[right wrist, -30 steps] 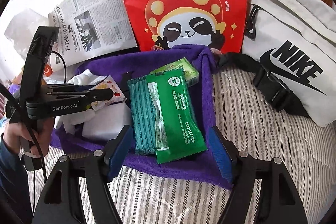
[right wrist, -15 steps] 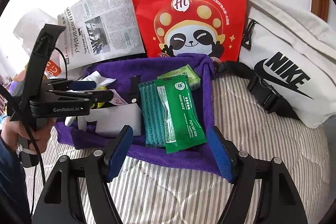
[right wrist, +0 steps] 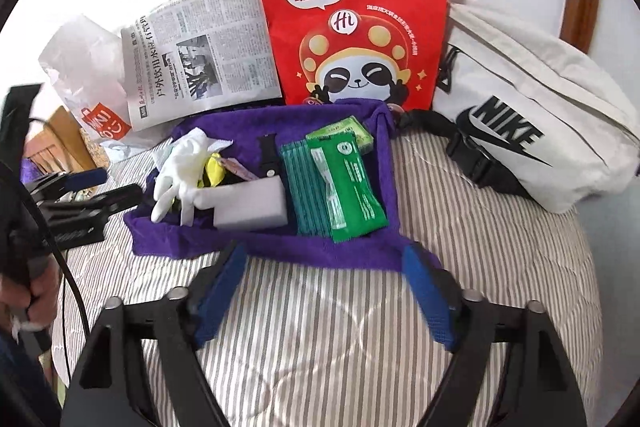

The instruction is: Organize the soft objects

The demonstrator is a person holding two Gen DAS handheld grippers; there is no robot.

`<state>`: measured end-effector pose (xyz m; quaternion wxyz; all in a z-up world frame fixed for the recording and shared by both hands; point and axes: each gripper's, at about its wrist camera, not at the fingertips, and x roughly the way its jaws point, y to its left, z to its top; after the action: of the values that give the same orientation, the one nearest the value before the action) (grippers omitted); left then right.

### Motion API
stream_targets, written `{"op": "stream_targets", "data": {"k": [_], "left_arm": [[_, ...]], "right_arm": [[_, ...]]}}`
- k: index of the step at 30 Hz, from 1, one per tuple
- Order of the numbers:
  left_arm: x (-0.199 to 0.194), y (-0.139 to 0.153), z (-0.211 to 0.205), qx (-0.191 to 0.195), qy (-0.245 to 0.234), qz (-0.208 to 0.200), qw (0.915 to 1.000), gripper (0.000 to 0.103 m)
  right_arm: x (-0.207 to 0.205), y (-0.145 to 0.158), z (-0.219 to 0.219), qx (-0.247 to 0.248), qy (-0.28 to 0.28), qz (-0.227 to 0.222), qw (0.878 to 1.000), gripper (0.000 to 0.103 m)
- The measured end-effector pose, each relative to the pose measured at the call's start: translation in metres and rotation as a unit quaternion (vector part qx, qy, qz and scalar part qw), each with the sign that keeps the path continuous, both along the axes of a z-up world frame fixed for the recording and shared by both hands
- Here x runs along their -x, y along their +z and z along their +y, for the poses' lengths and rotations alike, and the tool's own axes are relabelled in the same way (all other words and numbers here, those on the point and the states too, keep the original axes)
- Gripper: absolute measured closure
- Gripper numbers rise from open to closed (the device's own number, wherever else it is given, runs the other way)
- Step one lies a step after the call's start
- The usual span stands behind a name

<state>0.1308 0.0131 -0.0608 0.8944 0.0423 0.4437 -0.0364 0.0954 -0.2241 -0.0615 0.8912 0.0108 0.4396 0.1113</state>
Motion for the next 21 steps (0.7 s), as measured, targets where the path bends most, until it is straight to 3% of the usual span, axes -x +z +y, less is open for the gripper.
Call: {"op": "stream_targets", "data": {"k": [6,11,14,21], "left_arm": [[0.053,0.017,-0.004,0.0,0.016,-0.016,0.9997,0.02],[0.086,0.038,-0.018,0.011,0.028,-0.033,0.999,0.02],[0.105,0.05,-0.029,-0.002,0.04,-0.053,0.9978,0.016],[0.13,0.06,-0.036,0.014,0.055,-0.049,0.9972,0.016]], "right_arm": [[0.033,0.019,0.009,0.021,-0.003,-0.015,1.0,0.008],[0.052,0.024,0.009,0.028,-0.013,-0.004,1.0,0.005],[0.061,0.03,0.007,0.041,-0.019,-0.01,0.999,0.003],[0.074,0.051,0.002,0.051,-0.031,-0.028,0.998,0.001]]}}
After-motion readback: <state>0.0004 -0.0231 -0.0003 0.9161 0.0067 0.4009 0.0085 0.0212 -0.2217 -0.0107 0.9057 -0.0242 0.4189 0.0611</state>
